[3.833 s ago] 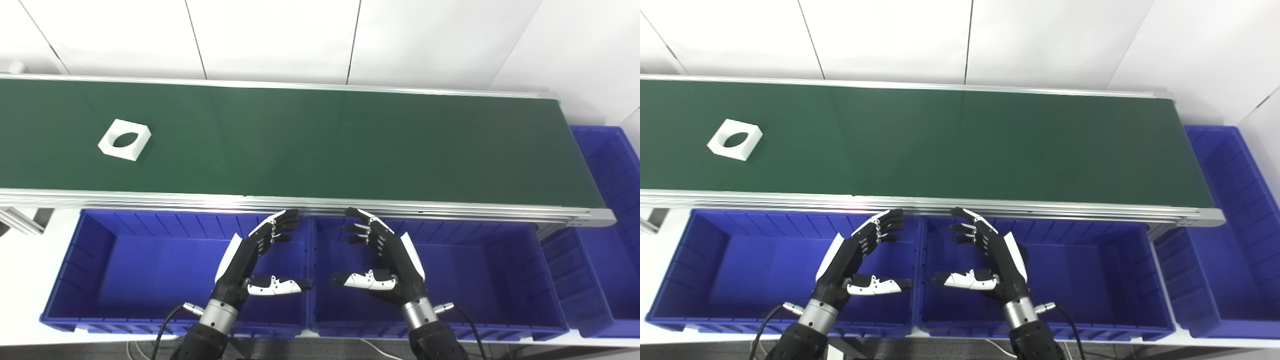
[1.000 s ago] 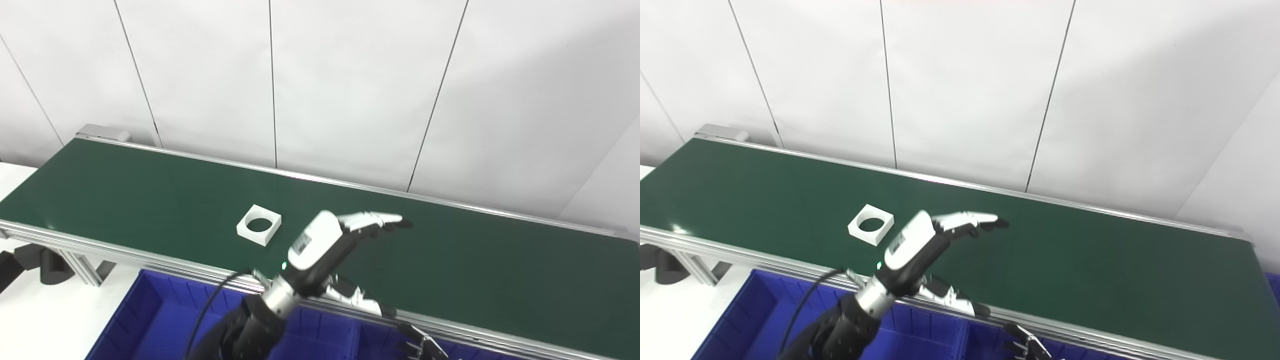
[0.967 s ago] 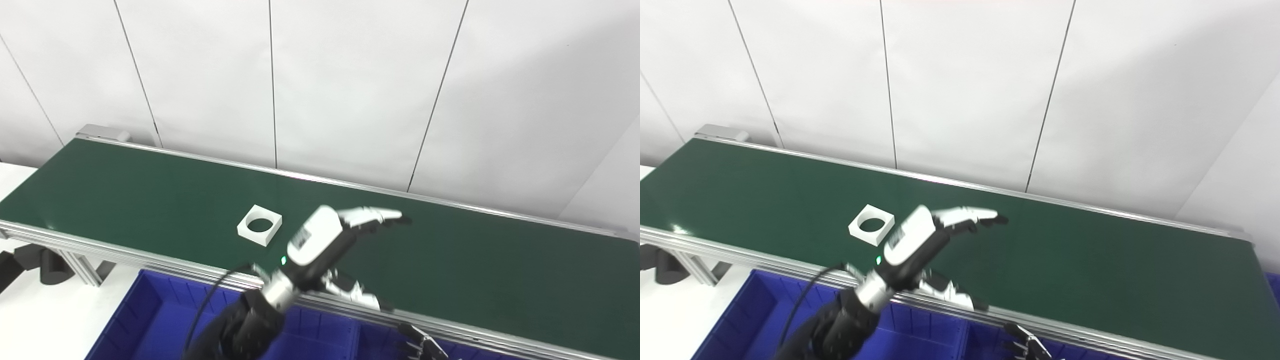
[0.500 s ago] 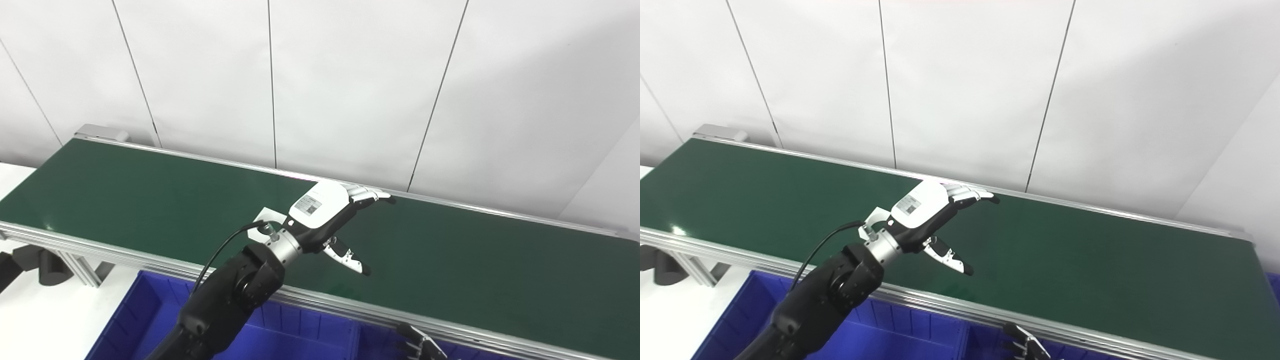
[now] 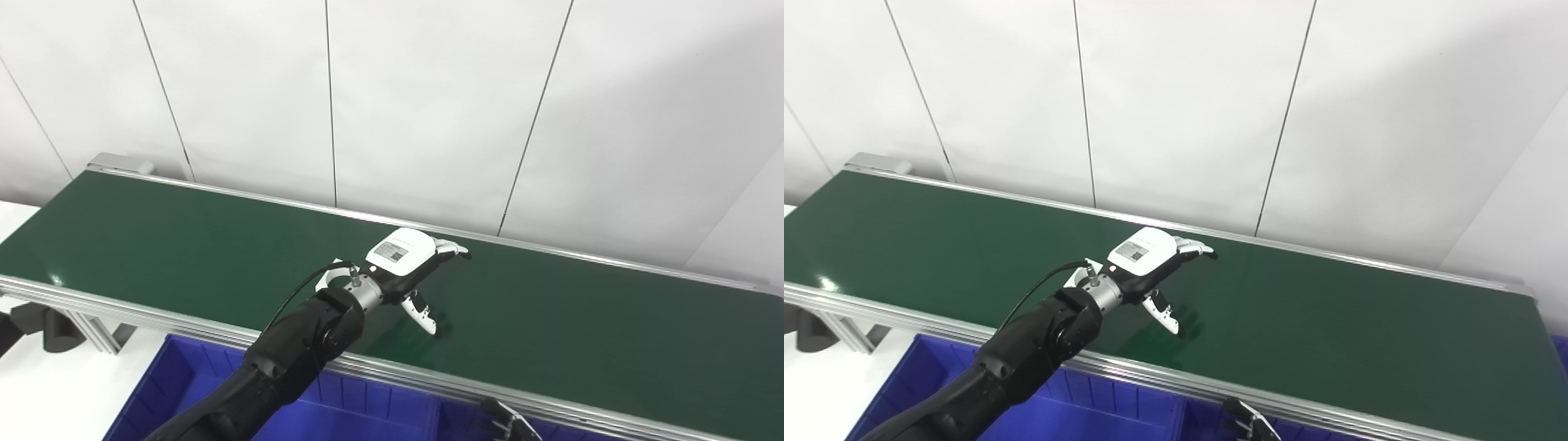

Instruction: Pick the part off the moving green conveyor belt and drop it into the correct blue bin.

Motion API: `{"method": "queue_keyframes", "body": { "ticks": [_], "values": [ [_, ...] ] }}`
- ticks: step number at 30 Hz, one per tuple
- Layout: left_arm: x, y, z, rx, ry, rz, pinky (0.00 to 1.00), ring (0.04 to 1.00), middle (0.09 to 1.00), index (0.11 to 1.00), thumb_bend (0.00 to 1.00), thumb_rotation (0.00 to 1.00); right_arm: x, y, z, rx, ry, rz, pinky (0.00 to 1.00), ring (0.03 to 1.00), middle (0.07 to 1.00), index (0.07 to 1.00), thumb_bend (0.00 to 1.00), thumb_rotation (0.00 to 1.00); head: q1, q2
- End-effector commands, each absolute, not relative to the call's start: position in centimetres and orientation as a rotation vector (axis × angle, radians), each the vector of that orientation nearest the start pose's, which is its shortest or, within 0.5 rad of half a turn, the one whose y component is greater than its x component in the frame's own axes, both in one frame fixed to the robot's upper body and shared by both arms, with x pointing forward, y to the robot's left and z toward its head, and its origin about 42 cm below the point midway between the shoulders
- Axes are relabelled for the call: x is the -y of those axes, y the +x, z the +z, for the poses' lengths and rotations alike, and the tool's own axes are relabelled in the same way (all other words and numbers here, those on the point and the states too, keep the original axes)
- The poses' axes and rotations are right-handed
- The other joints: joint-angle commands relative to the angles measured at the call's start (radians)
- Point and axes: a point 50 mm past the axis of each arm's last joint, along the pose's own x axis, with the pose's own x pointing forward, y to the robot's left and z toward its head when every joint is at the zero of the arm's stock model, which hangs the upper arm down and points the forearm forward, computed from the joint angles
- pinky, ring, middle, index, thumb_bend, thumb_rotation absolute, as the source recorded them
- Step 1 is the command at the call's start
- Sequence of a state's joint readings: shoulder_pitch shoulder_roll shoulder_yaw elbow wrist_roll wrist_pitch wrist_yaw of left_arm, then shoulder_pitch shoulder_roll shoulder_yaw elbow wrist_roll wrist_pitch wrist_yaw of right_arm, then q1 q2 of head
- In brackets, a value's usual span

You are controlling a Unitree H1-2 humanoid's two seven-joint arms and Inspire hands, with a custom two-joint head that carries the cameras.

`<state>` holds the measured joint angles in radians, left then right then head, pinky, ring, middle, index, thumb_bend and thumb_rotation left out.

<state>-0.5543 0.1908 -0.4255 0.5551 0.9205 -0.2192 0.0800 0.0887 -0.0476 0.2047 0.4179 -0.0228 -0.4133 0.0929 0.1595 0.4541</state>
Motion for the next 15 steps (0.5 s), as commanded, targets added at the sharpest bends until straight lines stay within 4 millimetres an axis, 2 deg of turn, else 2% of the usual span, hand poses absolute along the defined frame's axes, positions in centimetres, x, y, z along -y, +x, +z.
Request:
{"method": "queue_keyframes", "body": {
  "ticks": [1,9,15],
  "values": [
    [-13.7,45.0,15.6,0.449,1.279,-0.449,0.75,0.831,0.868,0.849,1.0,0.27,16.8,22.6,0.4,0.006,-0.041,0.291,0.66,0.775,0.894,0.787,0.88,0.21,-0.003,0.002],
    [-13.5,46.0,15.5,0.37,1.292,-0.51,0.78,0.852,0.866,0.867,0.99,0.25,16.4,22.5,0.4,0.01,-0.05,0.281,0.66,0.775,0.894,0.787,0.89,0.24,-0.016,0.006],
    [-13.5,46.4,15.9,0.297,1.313,-0.563,0.8,0.891,0.898,0.888,0.99,0.26,16.2,22.5,0.4,0.011,-0.05,0.284,0.66,0.775,0.897,0.791,0.89,0.24,-0.018,0.007]
  ]
}}
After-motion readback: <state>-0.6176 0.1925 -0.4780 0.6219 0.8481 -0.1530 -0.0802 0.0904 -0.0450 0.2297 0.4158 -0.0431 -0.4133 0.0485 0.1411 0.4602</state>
